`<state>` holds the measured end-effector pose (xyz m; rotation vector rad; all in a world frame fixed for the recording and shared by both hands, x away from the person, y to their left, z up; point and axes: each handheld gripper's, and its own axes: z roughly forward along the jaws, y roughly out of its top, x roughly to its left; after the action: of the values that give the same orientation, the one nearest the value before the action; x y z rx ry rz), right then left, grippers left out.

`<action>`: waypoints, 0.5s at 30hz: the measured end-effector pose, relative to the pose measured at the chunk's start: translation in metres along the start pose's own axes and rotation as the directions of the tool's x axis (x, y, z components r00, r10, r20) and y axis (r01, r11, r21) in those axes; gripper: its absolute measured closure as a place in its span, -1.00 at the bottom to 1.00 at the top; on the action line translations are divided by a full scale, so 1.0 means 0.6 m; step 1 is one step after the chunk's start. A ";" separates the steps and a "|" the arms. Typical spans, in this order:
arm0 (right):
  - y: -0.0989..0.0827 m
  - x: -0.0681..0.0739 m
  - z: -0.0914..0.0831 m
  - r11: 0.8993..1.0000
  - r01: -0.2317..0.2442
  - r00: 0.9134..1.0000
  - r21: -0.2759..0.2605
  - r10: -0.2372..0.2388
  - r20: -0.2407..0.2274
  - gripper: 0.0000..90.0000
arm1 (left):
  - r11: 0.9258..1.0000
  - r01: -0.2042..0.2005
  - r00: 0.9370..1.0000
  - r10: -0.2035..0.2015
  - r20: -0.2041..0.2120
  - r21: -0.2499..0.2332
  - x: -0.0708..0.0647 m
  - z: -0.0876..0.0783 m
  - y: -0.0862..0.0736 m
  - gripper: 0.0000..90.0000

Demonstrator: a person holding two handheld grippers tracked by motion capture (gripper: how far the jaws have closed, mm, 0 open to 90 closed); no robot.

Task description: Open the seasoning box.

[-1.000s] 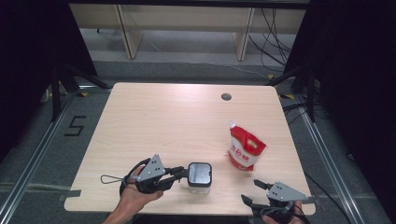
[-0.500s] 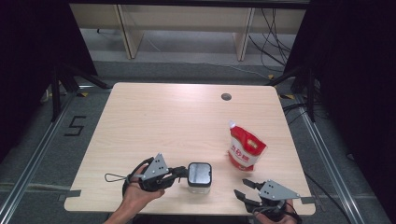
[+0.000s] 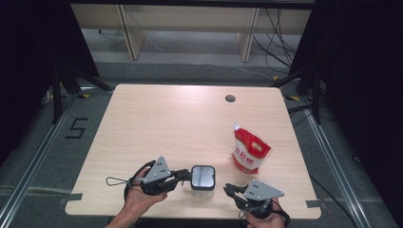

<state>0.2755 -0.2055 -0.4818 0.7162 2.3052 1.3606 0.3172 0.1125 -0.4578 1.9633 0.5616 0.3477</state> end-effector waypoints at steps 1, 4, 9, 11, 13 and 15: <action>0.001 0.000 0.004 1.000 0.008 1.000 0.007 -0.008 -0.007 0.87 | 1.000 -0.001 1.000 0.001 0.000 0.001 0.000 0.000 0.000 0.90; 0.007 0.004 0.017 1.000 0.017 0.999 -0.001 -0.017 -0.027 0.90 | 1.000 0.000 1.000 0.000 -0.001 0.000 0.000 0.000 -0.001 0.90; 0.013 0.006 0.022 0.999 0.044 0.999 0.005 -0.044 -0.023 0.91 | 1.000 -0.008 1.000 0.008 0.000 -0.002 0.001 0.000 -0.001 0.90; 0.014 0.006 0.024 1.000 0.027 0.999 0.001 -0.027 -0.023 0.91 | 1.000 -0.004 1.000 0.004 -0.002 -0.002 0.000 0.000 -0.001 0.90; 0.015 0.008 0.025 1.000 0.020 0.999 0.000 -0.020 -0.028 0.92 | 1.000 -0.017 1.000 0.017 0.002 -0.004 0.000 0.000 -0.001 0.90; 0.017 0.007 0.027 0.999 0.041 0.999 -0.009 -0.041 -0.036 0.93 | 1.000 -0.009 1.000 0.009 -0.008 -0.003 -0.002 0.000 -0.001 0.90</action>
<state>0.2834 -0.1874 -0.4805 0.6435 2.3279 1.3746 0.3157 0.1121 -0.4585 1.9625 0.5569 0.3619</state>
